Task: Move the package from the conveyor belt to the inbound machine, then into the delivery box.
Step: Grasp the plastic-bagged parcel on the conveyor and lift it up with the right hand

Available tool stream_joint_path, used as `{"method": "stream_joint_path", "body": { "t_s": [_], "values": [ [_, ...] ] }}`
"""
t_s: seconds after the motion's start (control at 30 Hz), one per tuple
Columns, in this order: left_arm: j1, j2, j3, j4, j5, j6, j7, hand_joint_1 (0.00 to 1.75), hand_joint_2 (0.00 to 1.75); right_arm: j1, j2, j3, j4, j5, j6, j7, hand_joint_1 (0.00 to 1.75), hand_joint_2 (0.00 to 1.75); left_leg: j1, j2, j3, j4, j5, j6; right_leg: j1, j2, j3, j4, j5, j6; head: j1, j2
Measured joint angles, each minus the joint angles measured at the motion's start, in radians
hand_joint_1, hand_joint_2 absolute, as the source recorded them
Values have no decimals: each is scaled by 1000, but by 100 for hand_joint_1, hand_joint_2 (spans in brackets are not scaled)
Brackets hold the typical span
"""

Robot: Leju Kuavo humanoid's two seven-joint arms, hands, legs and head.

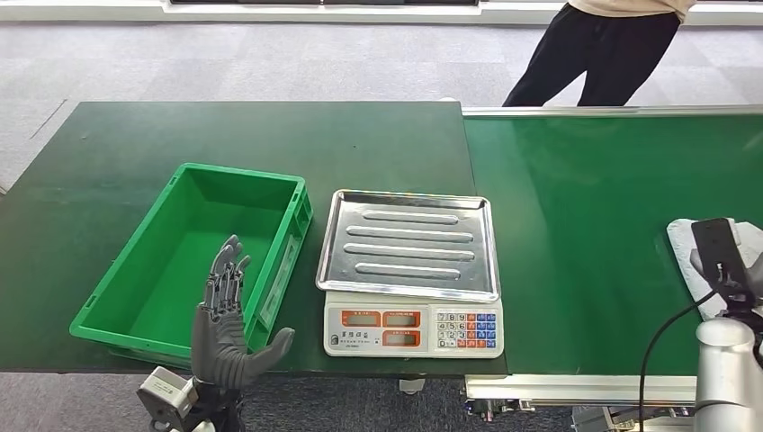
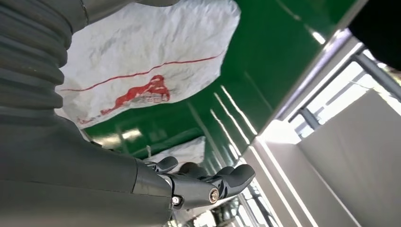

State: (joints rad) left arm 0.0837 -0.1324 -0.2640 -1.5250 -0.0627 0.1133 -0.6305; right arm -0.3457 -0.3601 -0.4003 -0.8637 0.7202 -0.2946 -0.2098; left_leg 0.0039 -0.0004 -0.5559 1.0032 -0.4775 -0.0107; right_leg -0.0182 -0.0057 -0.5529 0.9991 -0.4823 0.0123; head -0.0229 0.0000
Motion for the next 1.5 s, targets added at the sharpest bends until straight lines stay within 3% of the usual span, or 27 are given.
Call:
{"method": "stream_joint_path", "body": {
  "t_s": [0.17, 0.4, 0.53, 0.77, 1.0, 1.27, 1.37, 1.5],
  "values": [
    [-6, 0, 0, 6, 0, 0, -1, 0, 175, -59, -62, -32, 157, -3, 8, 40, 0, 175, 0, 0, 0, 0, 0, 0, 0, 0, -1, 0, 0, 0, 0, 0],
    [-15, 1, 0, 15, 15, 8, 7, 0, 175, -106, -176, -80, 379, 50, 23, 330, 0, 175, 0, -4, -2, 0, 0, 1, -1, -3, -1, 0, -1, 2, 0, 0],
    [-18, 2, -4, 24, 24, 7, 12, 0, 175, -87, -223, -120, 461, 47, 73, 406, 0, 175, 0, -4, -2, 0, -1, 2, -2, -3, -1, 0, -2, 3, 0, 0],
    [-40, 1, -15, 52, 29, -7, 13, 0, 175, -27, -238, -176, 533, 51, 160, 397, 0, 175, 0, -3, -2, 0, -2, 3, -2, -3, -1, 0, -2, 3, 0, 0],
    [-49, -1, -18, 66, 27, -14, 14, 0, 175, -33, -236, -183, 558, 112, 151, 392, 0, 175, 0, -2, -2, 0, -1, 3, -2, -2, -1, 0, -2, 3, 0, 0],
    [-45, -8, -18, 58, 5, -15, 31, 0, 175, -148, -238, -179, 532, 219, 10, 286, 0, 175, -1, -2, -3, 0, 0, 4, -4, -2, -1, 1, -1, 4, 0, 0],
    [-43, -11, -18, 54, 0, -15, 31, 0, 175, -214, -242, -164, 504, 243, 25, 253, 0, 175, -1, -2, -3, 0, 0, 5, -4, -2, -1, 1, -1, 4, 0, 0],
    [-42, -16, -18, 53, -5, -17, 31, 0, 175, -292, -243, -126, 496, 285, 88, 297, 0, 175, -1, -2, -3, 0, 0, 5, -4, -3, -1, 1, -1, 4, 0, 0]
  ]
}}
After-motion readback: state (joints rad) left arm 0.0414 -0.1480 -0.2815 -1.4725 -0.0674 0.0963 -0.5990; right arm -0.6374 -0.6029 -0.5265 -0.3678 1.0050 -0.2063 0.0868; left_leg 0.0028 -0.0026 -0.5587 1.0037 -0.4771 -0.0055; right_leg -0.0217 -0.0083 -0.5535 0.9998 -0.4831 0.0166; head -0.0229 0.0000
